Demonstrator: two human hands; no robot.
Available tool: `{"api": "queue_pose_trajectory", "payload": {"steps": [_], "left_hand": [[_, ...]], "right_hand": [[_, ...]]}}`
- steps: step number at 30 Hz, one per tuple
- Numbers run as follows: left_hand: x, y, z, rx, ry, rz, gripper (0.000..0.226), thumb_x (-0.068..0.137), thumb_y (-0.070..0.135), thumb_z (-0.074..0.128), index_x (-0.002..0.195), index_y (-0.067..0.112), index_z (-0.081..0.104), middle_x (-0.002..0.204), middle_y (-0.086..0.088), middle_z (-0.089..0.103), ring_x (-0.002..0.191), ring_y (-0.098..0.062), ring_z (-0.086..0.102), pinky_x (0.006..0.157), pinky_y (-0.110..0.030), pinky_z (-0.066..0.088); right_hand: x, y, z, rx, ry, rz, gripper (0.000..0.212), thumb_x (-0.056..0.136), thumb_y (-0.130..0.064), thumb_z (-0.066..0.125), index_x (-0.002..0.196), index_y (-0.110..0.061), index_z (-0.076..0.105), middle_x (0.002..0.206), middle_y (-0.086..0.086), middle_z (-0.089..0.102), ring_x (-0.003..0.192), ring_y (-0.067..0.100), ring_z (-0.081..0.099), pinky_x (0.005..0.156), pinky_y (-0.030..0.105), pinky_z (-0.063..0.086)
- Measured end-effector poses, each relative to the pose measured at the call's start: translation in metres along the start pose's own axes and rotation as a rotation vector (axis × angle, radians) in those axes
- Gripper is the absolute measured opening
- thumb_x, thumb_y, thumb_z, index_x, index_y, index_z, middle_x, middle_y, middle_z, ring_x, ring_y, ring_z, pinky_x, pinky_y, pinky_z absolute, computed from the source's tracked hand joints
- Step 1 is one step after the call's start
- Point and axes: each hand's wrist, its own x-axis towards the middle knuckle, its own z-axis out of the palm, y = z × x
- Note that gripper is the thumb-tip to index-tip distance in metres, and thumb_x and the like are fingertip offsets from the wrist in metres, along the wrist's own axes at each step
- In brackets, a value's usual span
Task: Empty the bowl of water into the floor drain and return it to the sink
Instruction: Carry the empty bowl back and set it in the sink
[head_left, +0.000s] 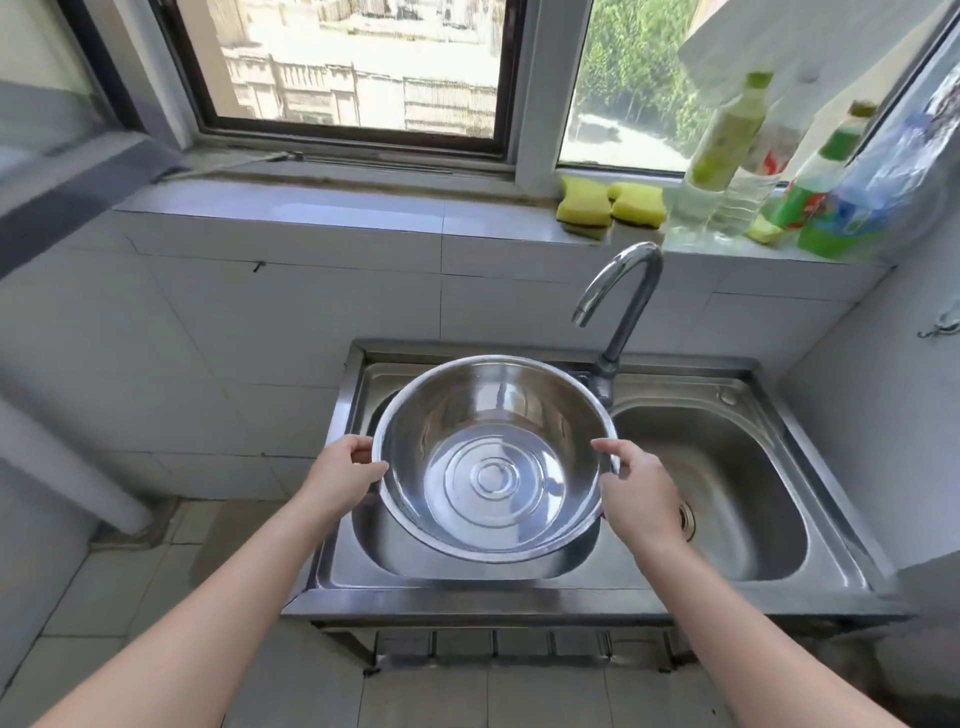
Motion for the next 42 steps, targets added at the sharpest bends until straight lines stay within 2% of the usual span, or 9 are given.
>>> {"api": "queue_pose_trajectory", "payload": {"steps": [3,6,11,20,26,30,33,38,42], "left_hand": [[0.018,-0.007,0.006,-0.019,0.0,-0.033,0.036,0.086,0.0,0.057,0.122,0.007,0.052,0.109,-0.009,0.062,0.081,-0.018,0.06,0.062,-0.031,0.054],[0.033,-0.016,0.012,0.003,0.009,-0.086,0.035,0.083,-0.002,0.057,0.113,0.013,0.052,0.098,-0.001,0.062,0.094,-0.027,0.063,0.086,-0.047,0.056],[0.05,-0.031,0.021,0.04,0.021,-0.153,0.037,0.077,-0.002,0.06,0.108,0.015,0.051,0.104,-0.003,0.059,0.098,-0.027,0.061,0.089,-0.048,0.054],[0.1,-0.073,0.066,0.128,0.016,-0.291,0.035,0.072,0.002,0.066,0.101,0.017,0.051,0.091,0.002,0.059,0.088,-0.023,0.061,0.082,-0.045,0.055],[0.117,-0.092,0.087,0.162,0.003,-0.349,0.033,0.069,0.002,0.069,0.093,0.016,0.051,0.089,-0.001,0.061,0.085,-0.025,0.062,0.082,-0.046,0.055],[0.125,-0.102,0.092,0.187,0.015,-0.362,0.031,0.069,0.0,0.067,0.084,0.02,0.05,0.088,-0.005,0.062,0.083,-0.026,0.062,0.079,-0.045,0.054],[0.128,-0.109,0.095,0.23,0.024,-0.38,0.03,0.071,0.0,0.067,0.077,0.023,0.048,0.085,-0.005,0.062,0.086,-0.028,0.062,0.081,-0.043,0.053],[0.141,-0.109,0.096,0.344,-0.026,-0.2,0.054,0.081,0.013,0.063,0.131,0.017,0.045,0.118,-0.011,0.065,0.107,-0.032,0.06,0.08,-0.034,0.046],[0.154,-0.098,0.096,0.517,0.027,-0.016,0.057,0.086,0.011,0.051,0.14,0.027,0.04,0.122,-0.011,0.066,0.11,-0.036,0.06,0.086,-0.036,0.046]], "right_hand": [[0.017,0.005,0.014,-0.027,-0.052,0.029,0.049,0.084,-0.005,0.042,0.12,-0.029,0.065,0.117,0.014,0.064,0.092,0.03,0.066,0.074,0.033,0.047],[0.035,0.014,0.031,-0.041,-0.116,0.087,0.048,0.085,-0.007,0.042,0.121,-0.03,0.064,0.115,0.009,0.064,0.082,0.022,0.056,0.071,0.029,0.039],[0.054,0.029,0.055,-0.046,-0.194,0.174,0.05,0.086,-0.004,0.042,0.125,-0.028,0.062,0.101,-0.004,0.053,0.073,0.017,0.056,0.062,0.028,0.043],[0.103,0.068,0.104,-0.071,-0.254,0.335,0.054,0.086,0.001,0.042,0.13,-0.026,0.058,0.14,0.002,0.056,0.06,0.005,0.052,0.052,0.023,0.042],[0.121,0.086,0.121,-0.132,-0.281,0.359,0.049,0.088,-0.003,0.043,0.13,-0.022,0.06,0.138,0.003,0.059,0.107,0.021,0.06,0.08,0.028,0.045],[0.128,0.092,0.129,-0.15,-0.278,0.368,0.053,0.086,-0.002,0.045,0.133,-0.024,0.056,0.119,0.002,0.064,0.085,0.014,0.062,0.068,0.024,0.048],[0.132,0.095,0.133,-0.185,-0.257,0.342,0.064,0.084,-0.003,0.051,0.144,-0.025,0.042,0.127,0.007,0.064,0.114,0.03,0.06,0.086,0.032,0.045],[0.136,0.103,0.138,-0.306,-0.312,0.33,0.079,0.088,-0.016,0.055,0.154,-0.026,0.014,0.12,0.014,0.067,0.109,0.036,0.062,0.087,0.035,0.048],[0.139,0.104,0.143,-0.267,-0.362,0.341,0.082,0.087,-0.019,0.054,0.154,-0.03,0.009,0.101,0.015,0.068,0.093,0.035,0.067,0.085,0.044,0.058]]}}
